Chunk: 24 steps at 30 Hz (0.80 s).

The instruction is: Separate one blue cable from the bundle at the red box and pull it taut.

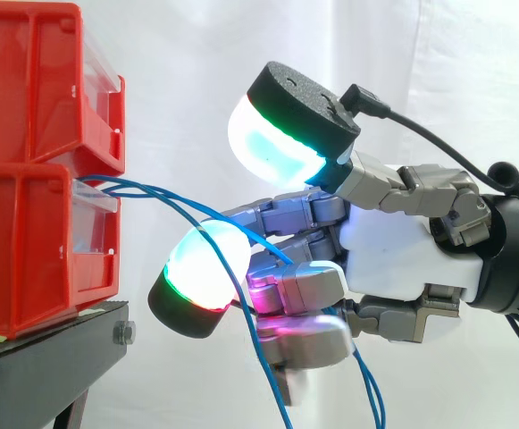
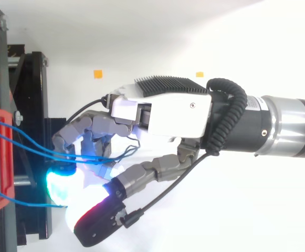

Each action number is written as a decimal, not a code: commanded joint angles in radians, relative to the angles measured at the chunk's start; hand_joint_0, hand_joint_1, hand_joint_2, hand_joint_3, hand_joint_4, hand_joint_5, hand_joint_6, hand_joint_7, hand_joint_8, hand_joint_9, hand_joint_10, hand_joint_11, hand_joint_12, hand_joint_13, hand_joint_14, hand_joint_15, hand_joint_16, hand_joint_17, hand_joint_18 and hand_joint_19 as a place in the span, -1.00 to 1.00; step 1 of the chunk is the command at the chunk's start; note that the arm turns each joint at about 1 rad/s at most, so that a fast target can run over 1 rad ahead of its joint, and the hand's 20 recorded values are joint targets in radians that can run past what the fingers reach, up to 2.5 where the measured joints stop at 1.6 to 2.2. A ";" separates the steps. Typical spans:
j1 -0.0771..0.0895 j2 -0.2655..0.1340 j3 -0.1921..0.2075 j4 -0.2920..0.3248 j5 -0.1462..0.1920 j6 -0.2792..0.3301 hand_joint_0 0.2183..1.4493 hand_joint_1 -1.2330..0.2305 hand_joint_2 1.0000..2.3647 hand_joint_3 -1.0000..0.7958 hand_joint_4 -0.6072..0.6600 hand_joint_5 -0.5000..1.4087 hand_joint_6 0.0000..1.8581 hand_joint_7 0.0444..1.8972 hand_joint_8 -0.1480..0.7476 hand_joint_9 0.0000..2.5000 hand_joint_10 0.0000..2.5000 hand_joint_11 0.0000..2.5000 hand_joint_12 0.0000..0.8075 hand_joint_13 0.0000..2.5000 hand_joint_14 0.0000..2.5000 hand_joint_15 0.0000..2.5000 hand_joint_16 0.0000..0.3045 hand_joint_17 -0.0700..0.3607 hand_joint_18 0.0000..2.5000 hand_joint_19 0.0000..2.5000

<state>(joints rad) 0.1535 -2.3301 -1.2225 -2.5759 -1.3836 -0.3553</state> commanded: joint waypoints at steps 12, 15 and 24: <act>-0.005 0.011 0.000 -0.007 -0.005 0.004 -0.54 -0.14 -1.00 -0.44 0.35 -0.72 -0.07 -0.07 0.21 -0.68 0.35 -0.06 0.00 -0.49 0.73 0.03 -0.74 -0.25 -0.11 0.23; -0.006 0.022 0.000 -0.013 -0.005 0.001 -0.54 -0.15 -1.00 -0.44 0.35 -0.72 -0.07 -0.07 0.20 -0.73 0.66 -0.06 0.01 -0.55 1.00 0.07 -0.74 -0.25 -0.04 0.36; -0.002 0.054 0.000 -0.113 -0.005 -0.083 -0.54 -0.14 -1.00 -0.44 0.35 -0.73 -0.06 -0.11 0.23 -0.87 1.00 0.14 0.03 -0.56 1.00 0.20 -0.72 -0.24 -0.01 0.27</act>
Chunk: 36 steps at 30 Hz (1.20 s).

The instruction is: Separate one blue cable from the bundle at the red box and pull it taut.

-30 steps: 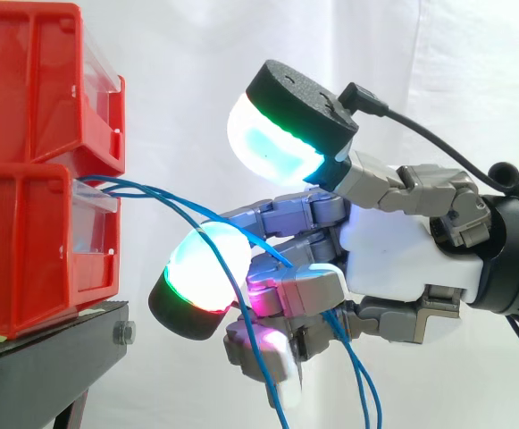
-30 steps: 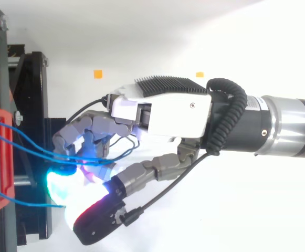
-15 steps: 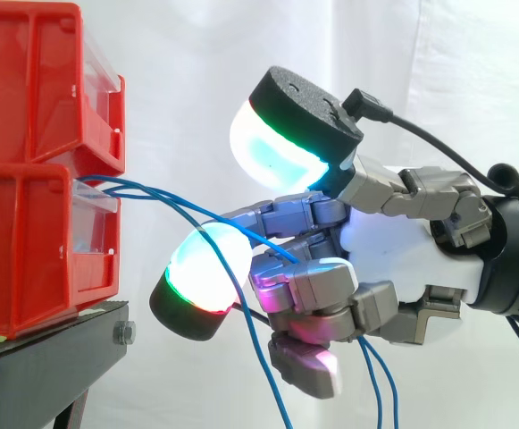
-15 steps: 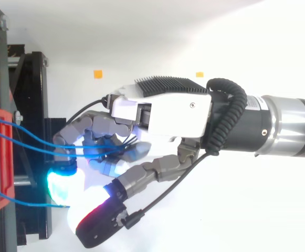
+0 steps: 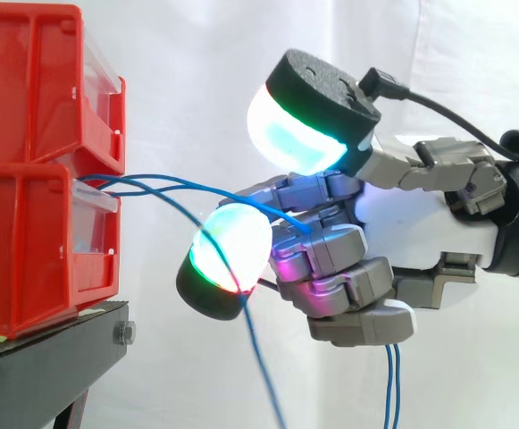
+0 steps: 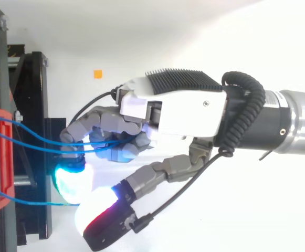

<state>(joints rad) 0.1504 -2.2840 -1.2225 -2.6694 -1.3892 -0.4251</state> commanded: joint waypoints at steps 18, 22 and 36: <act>0.008 0.041 0.000 -0.064 0.022 -0.008 -0.58 -0.07 -1.00 -0.44 0.35 -0.73 -0.07 -0.07 0.26 -0.79 1.00 0.43 0.47 -0.07 1.00 0.33 -0.54 0.05 0.36 -0.54; -0.002 0.041 0.000 -0.064 0.024 0.028 -0.58 -0.05 -1.00 -0.44 0.36 -0.72 -0.07 -0.09 0.28 -0.75 1.00 0.47 0.57 0.05 1.00 0.30 -0.51 0.10 0.53 -0.59; -0.003 0.040 -0.075 -0.060 0.098 0.129 -0.59 0.00 -1.00 -0.44 0.22 -0.76 -0.08 -0.09 0.33 -0.59 1.00 0.79 0.72 0.32 1.00 0.32 0.69 0.22 0.87 -0.63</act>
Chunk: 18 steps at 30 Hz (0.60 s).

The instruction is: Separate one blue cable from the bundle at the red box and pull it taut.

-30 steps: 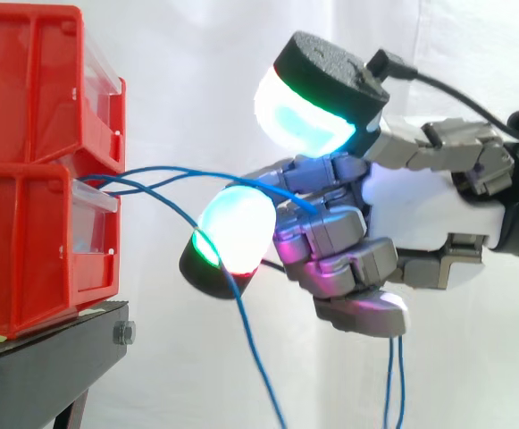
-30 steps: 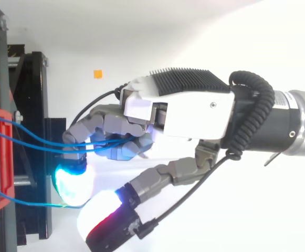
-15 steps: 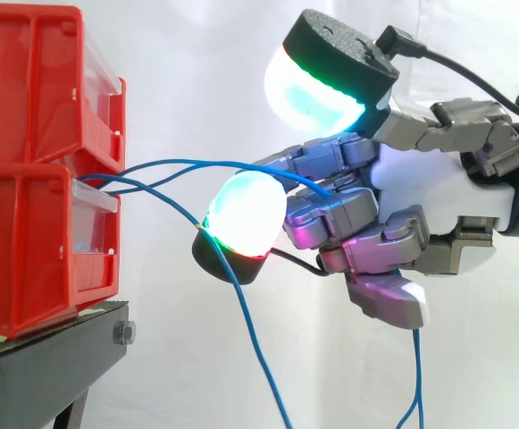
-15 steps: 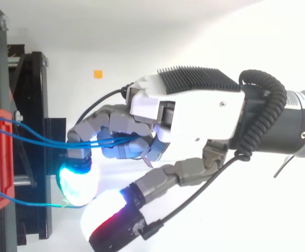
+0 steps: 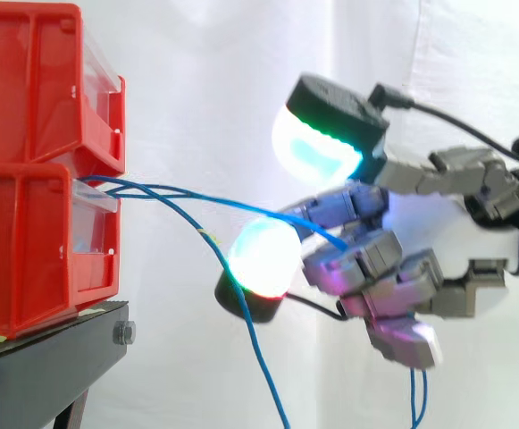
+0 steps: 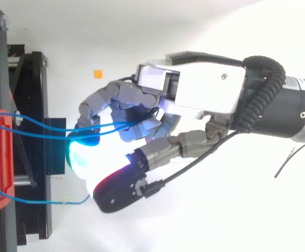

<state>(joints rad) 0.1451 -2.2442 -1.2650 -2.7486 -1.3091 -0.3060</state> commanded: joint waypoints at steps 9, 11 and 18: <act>0.004 -0.002 -0.050 0.075 0.065 0.054 -0.57 -0.04 -1.00 -0.44 0.17 -0.77 -0.11 -0.18 0.42 -0.55 1.00 1.00 0.67 0.31 1.00 0.31 0.59 0.17 0.85 -0.66; 0.005 -0.002 -0.050 0.073 0.073 0.058 -0.57 -0.04 -1.00 -0.44 0.18 -0.77 -0.11 -0.18 0.45 -0.53 1.00 1.00 0.67 0.31 1.00 0.32 0.61 0.18 0.86 -0.66; 0.002 -0.002 -0.057 0.050 0.077 0.093 -0.56 -0.03 -1.00 -0.44 0.20 -0.77 -0.11 -0.17 0.52 -0.49 1.00 1.00 0.67 0.31 1.00 0.33 0.55 0.15 0.86 -0.66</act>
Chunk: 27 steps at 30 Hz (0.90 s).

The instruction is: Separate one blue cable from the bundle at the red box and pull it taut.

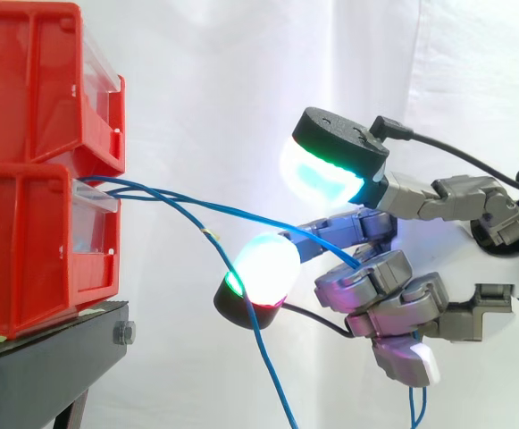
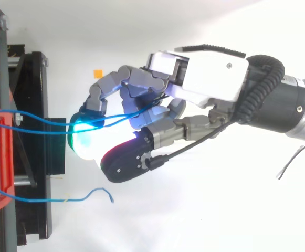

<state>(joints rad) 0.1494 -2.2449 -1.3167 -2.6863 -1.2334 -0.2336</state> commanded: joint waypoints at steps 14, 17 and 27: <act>-0.013 0.001 -0.058 0.025 0.071 0.132 -0.44 0.05 -1.00 -0.44 0.21 -0.76 -0.12 -0.15 0.58 -0.35 1.00 1.00 0.65 0.32 1.00 0.34 0.42 0.08 0.83 -0.62; -0.017 0.001 -0.058 0.037 0.072 0.137 -0.42 0.04 -1.00 -0.44 0.22 -0.76 -0.12 -0.14 0.58 -0.33 1.00 1.00 0.66 0.32 1.00 0.35 0.42 0.08 0.83 -0.61; -0.027 0.001 -0.058 0.046 0.069 0.158 -0.36 -0.04 -0.98 -0.28 0.20 -0.75 -0.10 -0.09 0.59 -0.30 1.00 1.00 0.65 0.33 1.00 0.35 0.38 0.06 0.82 -0.62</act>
<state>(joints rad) 0.1232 -2.2441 -1.3748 -2.6412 -1.1637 -0.0773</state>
